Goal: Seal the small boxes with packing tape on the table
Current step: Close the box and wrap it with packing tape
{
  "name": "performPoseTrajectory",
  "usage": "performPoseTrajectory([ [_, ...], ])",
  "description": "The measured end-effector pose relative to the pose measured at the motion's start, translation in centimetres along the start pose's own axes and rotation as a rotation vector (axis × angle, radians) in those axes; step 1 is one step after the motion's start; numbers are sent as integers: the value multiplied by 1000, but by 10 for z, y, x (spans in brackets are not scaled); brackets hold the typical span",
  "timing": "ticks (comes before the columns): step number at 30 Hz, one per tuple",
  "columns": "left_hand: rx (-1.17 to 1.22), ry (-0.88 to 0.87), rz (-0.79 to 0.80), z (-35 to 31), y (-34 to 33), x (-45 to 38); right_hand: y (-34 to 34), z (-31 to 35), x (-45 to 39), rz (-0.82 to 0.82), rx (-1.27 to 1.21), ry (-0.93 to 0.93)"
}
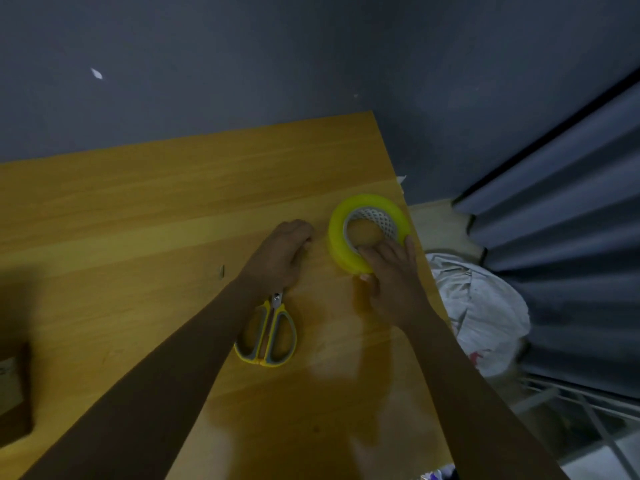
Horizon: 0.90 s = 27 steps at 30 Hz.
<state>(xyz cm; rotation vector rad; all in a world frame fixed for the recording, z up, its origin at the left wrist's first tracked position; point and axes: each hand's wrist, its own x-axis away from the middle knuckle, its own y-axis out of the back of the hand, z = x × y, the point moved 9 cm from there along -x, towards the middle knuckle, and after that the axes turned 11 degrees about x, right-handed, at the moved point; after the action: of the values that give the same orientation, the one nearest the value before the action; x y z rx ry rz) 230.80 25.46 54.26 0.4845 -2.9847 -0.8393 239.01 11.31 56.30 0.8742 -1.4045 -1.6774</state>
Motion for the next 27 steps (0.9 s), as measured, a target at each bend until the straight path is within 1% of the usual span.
performPoseTrajectory([
  [3, 129, 77, 46, -9, -7, 3, -2, 2, 0, 18, -2, 4],
  [5, 172, 142, 41, -11, -11, -2, -3, 1, 0, 20, 7, 5],
  [9, 124, 165, -29, -12, -5, -3, -3, 2, 0, 50, 18, -10],
  [11, 80, 205, -50, -9, -1, 0, -4, 2, 0, 80, 44, -29],
  [13, 52, 233, -57, -8, 1, 4, -3, 3, 0, 75, 86, -12],
  [15, 5, 296, -63, -5, 2, 13, -2, 5, 0, 69, 128, 0],
  [17, -60, 344, -79, -4, 5, 28, -1, 6, -1, 59, 149, -56],
  [20, -140, 299, -86, -22, 11, 44, -2, 11, -4, 96, 173, -164],
  [22, -157, 273, -83, -33, 15, 48, -3, 13, -5, 141, 197, -224],
  [24, -158, 260, -67, -38, 17, 52, -1, 13, -7, 146, 217, -277],
  [27, -144, 307, -76, -35, 17, 62, -5, 16, -8, 172, 245, -336],
])
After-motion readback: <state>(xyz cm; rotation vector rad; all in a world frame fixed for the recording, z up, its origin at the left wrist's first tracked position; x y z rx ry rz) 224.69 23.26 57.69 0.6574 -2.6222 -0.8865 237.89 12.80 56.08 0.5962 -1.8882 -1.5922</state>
